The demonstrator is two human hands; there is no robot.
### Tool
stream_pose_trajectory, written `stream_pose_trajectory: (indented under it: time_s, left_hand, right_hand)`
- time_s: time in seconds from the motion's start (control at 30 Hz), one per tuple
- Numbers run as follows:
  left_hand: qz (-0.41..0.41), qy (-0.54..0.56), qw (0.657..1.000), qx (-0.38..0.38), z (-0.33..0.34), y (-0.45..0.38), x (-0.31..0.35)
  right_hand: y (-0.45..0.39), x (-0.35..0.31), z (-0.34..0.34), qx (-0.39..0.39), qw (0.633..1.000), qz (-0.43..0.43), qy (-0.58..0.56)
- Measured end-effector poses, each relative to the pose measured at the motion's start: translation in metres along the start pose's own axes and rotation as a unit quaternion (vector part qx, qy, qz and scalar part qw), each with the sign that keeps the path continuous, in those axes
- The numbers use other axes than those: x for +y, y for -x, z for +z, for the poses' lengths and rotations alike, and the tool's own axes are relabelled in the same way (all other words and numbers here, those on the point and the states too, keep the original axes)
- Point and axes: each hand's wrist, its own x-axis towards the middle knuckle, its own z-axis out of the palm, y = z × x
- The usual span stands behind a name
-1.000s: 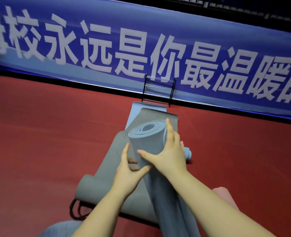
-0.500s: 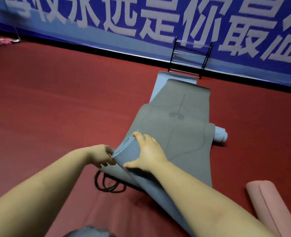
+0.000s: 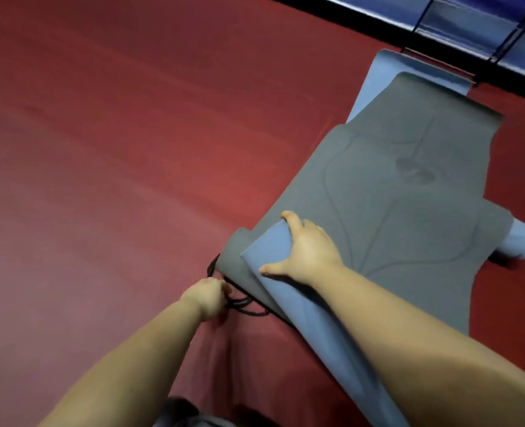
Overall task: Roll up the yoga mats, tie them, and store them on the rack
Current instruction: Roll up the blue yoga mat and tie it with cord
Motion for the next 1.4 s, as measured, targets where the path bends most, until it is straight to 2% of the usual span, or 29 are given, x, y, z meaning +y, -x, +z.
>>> stream_pose_trajectory:
  time_s: [0.2,0.43,0.6,0.67,0.73,0.87,1.03,1.23,1.3,1.4]
  left_hand:
    - [0.036,-0.123,0.992,0.016,0.057,-0.020,-0.018]
    - [0.058,-0.233,0.967,0.083,0.069,-0.019,-0.017]
    - [0.115,-0.176,0.966,0.152,0.054,-0.010,-0.016]
    - [0.109,-0.093,0.976,0.165,0.047,-0.004,-0.013]
    - [0.068,-0.003,0.977,0.203,0.037,0.005,-0.009]
    - [0.059,0.131,0.951,0.274,0.004,0.036,0.014]
    - [0.057,0.250,0.920,0.297,-0.048,0.097,0.067]
    - [0.177,0.369,0.862,0.300,-0.120,0.185,0.175]
    - [0.230,0.372,0.853,0.285,-0.134,0.215,0.215]
    - [0.295,0.314,0.860,0.271,-0.141,0.257,0.272]
  right_hand:
    - [-0.024,0.006,0.035,-0.029,0.999,0.011,-0.004]
    - [-0.036,0.016,0.040,-0.012,0.999,0.030,0.001]
    - [-0.026,0.015,0.028,-0.003,1.000,0.020,-0.005]
    - [-0.017,0.015,0.017,0.008,1.000,0.016,-0.012]
    - [-0.003,0.015,0.003,0.022,0.999,0.013,-0.021]
    - [0.039,0.012,-0.026,0.065,0.997,0.002,-0.043]
    - [0.116,0.008,-0.068,0.139,0.988,-0.013,-0.069]
    - [0.227,0.021,-0.121,0.237,0.964,-0.013,-0.116]
    - [0.262,0.030,-0.139,0.278,0.952,-0.014,-0.129]
    - [0.304,0.041,-0.159,0.348,0.922,0.002,-0.168]
